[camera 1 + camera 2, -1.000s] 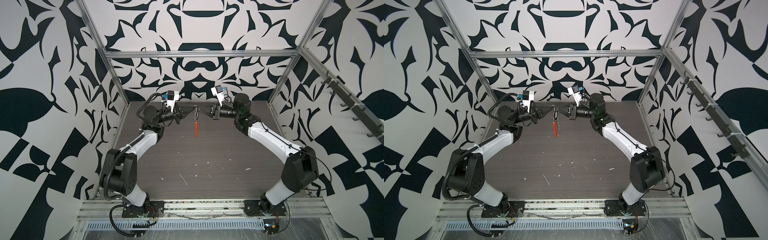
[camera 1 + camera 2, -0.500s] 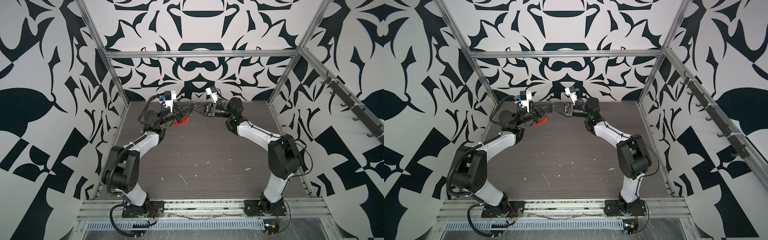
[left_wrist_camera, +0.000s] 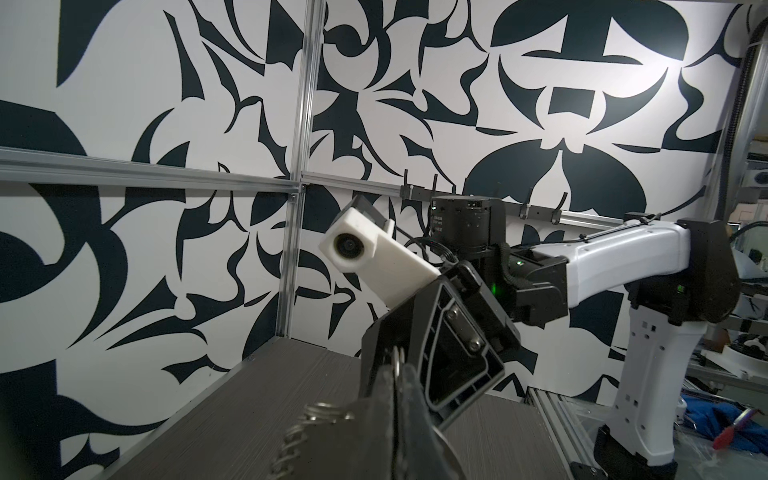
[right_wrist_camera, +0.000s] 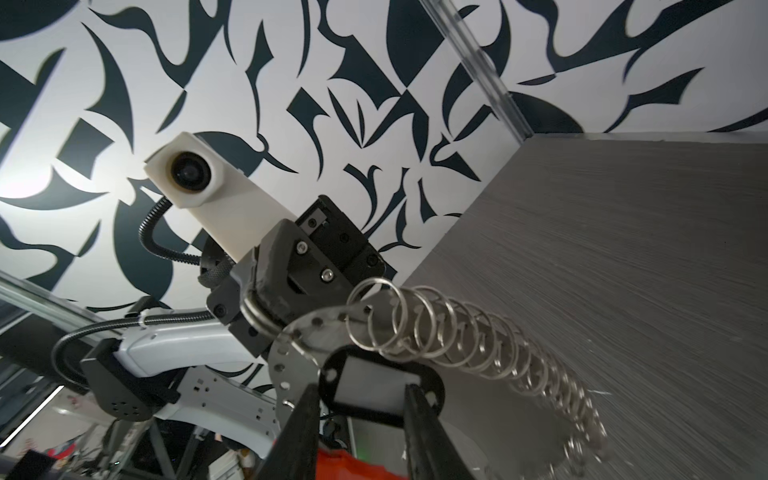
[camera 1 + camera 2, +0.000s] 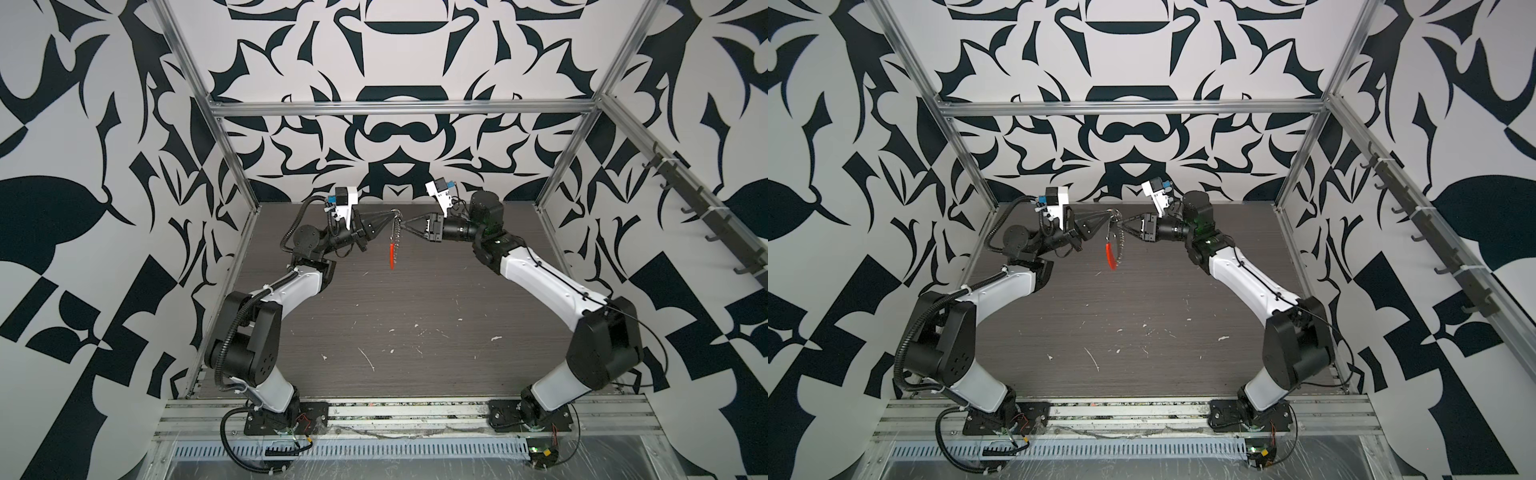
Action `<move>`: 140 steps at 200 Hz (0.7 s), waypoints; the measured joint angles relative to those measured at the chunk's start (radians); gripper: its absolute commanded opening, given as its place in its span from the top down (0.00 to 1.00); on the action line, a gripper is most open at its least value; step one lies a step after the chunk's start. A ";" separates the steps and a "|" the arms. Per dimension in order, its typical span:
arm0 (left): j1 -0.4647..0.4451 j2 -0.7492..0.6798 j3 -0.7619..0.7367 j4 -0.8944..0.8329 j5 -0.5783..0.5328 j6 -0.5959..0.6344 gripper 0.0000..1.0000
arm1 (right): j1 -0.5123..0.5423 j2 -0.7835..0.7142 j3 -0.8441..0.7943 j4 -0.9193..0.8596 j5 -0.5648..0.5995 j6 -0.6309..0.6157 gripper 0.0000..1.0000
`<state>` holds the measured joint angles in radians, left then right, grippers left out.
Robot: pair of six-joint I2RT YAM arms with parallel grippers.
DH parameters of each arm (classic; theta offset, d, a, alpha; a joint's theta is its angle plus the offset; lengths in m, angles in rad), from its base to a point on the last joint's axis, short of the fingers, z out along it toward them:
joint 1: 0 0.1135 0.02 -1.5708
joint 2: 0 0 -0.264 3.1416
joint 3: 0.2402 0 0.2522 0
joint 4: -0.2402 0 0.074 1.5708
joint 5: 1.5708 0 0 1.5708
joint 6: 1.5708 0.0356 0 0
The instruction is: Put the keys on the keyring
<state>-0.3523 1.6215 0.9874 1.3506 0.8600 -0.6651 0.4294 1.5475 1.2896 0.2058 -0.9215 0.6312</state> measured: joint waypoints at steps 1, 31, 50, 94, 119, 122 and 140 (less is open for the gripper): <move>0.000 0.000 0.000 0.000 0.000 0.000 1.00 | 0.000 -0.004 0.000 -0.009 0.003 -0.007 0.65; -0.002 0.003 0.000 0.016 0.003 -0.005 1.00 | -0.001 -0.030 0.017 -0.108 0.037 -0.095 0.65; -0.002 0.007 0.000 0.019 0.007 -0.012 1.00 | -0.001 -0.024 0.019 -0.124 0.040 -0.111 0.65; -0.002 0.009 0.000 0.020 0.014 -0.020 1.00 | -0.001 -0.019 0.027 -0.142 0.042 -0.122 0.64; -0.002 0.009 0.000 0.021 0.014 -0.026 1.00 | -0.001 -0.021 0.062 -0.186 0.072 -0.169 0.64; -0.002 0.009 0.000 0.021 0.013 -0.027 1.00 | -0.001 -0.021 0.067 -0.193 0.077 -0.175 0.64; -0.002 0.009 0.000 0.021 0.012 -0.040 1.00 | -0.001 -0.025 0.088 -0.212 0.101 -0.211 0.63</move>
<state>-0.3538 1.6306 0.9878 1.3720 0.8719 -0.7048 0.4282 1.5227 1.3773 -0.0059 -0.8207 0.4206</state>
